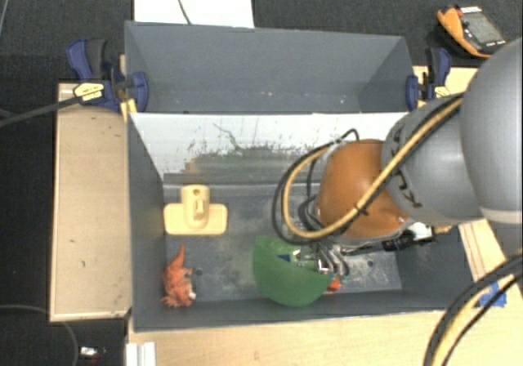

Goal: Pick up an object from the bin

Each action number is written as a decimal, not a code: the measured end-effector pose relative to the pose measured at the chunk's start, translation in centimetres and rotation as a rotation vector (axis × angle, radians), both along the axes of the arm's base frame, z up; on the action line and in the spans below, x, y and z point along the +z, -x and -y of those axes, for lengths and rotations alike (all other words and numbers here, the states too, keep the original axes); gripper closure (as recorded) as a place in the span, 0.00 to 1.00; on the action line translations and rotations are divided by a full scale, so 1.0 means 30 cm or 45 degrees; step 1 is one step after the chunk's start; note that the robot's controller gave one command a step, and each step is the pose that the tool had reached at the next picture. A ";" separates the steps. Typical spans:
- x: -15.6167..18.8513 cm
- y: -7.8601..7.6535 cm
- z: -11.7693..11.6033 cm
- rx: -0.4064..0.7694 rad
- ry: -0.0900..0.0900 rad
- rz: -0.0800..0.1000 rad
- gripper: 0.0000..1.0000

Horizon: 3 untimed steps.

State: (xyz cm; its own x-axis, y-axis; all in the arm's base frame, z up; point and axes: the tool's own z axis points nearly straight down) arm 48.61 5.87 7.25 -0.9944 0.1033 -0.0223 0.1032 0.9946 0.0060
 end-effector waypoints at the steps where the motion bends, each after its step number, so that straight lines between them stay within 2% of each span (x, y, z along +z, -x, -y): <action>1: -0.007 -0.004 -0.023 -0.220 -0.005 -0.003 0.00; 2: -0.007 -0.019 -0.018 -0.628 -0.016 0.000 0.00; 3: -0.005 -0.154 -0.074 -0.462 -0.012 0.001 1.00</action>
Offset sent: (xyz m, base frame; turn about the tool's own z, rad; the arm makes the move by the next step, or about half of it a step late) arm 0.0084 0.0053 -0.0025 0.6418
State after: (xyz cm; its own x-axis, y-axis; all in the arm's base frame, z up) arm 53.24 8.09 7.09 -0.8929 0.4498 -0.0201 0.4495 0.8931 0.0155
